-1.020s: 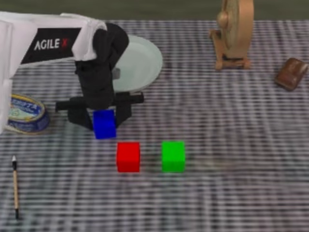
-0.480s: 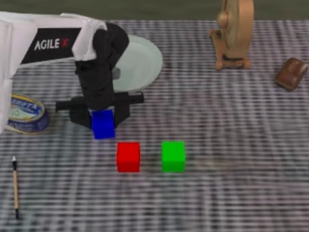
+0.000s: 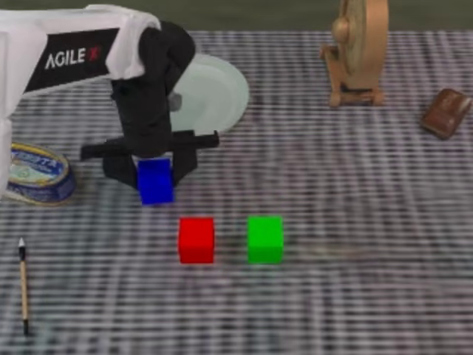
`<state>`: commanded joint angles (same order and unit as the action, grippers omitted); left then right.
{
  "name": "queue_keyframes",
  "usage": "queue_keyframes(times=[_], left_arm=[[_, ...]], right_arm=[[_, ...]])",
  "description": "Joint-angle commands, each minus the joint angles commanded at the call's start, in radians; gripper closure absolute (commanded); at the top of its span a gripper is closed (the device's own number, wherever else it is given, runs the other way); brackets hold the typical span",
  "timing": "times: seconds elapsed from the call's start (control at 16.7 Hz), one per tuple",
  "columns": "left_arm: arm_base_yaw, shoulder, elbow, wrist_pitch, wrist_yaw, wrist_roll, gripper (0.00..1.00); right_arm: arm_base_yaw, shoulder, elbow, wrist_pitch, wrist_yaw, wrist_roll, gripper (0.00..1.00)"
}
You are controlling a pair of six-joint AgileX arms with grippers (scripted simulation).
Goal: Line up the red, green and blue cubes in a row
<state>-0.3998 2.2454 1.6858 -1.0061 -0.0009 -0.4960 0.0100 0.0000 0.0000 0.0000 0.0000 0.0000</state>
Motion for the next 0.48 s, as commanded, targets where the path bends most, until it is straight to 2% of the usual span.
queue_keyframes(times=[0.24,0.48], left_arm=[[0.008,-0.046,0.090,-0.141,0.001,0.002,1.00],[0.010,-0.058,0.106,-0.162,0.001,0.003,1.00]], right_arm=[[0.000,0.000,0.000,0.000,0.000,0.000,0.00],[0.000,0.000,0.000,0.000,0.000,0.000,0.00]])
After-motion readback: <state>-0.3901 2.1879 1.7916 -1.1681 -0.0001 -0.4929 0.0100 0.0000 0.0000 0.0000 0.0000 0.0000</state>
